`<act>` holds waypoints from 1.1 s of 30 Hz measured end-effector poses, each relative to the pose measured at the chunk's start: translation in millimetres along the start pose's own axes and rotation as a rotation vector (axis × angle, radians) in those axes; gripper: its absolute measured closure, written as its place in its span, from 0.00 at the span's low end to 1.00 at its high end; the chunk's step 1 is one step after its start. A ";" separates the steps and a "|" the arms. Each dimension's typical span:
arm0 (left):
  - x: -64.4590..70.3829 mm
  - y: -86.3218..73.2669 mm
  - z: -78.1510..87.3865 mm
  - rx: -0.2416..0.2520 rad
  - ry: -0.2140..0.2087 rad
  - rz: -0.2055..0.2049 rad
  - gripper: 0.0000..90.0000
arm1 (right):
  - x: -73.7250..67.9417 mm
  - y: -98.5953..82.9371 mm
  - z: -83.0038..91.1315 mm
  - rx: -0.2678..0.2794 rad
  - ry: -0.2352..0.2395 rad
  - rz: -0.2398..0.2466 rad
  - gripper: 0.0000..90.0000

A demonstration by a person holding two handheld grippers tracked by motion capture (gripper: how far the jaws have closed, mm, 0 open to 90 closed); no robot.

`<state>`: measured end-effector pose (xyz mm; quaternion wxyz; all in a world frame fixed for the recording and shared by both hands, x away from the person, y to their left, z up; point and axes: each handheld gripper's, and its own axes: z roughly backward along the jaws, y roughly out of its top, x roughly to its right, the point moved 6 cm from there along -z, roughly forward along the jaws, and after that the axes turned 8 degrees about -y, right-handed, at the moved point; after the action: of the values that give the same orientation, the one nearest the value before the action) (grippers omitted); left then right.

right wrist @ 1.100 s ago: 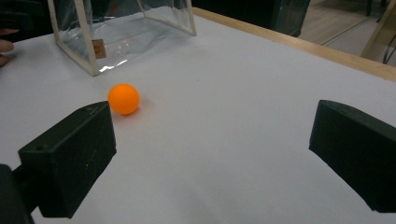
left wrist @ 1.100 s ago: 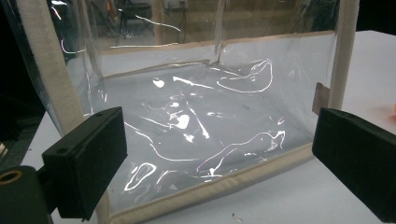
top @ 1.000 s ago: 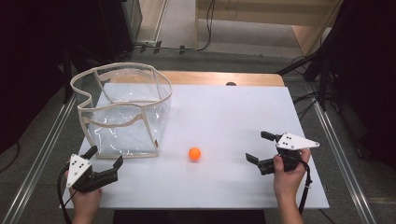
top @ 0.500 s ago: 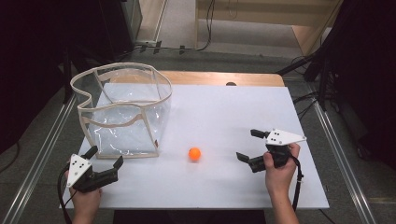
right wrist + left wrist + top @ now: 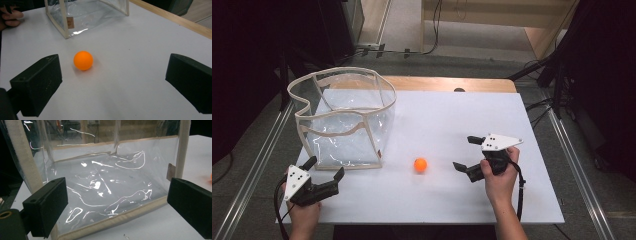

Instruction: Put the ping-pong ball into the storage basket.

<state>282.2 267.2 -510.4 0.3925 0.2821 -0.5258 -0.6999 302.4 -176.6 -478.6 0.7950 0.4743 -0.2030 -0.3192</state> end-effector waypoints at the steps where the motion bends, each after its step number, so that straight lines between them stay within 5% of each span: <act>1: 0.0 0.0 0.0 0.000 0.000 0.000 0.04 | 0.0 0.0 0.0 0.000 0.000 0.000 0.00; 33: 0.3 0.1 -0.1 0.000 -0.005 -0.002 0.04 | -26.7 11.4 -39.0 -0.067 0.090 0.058 0.00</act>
<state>282.1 266.8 -510.3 0.3907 0.2809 -0.5266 -0.7008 311.3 -129.5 -487.3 0.8276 0.4554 -0.1699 -0.2807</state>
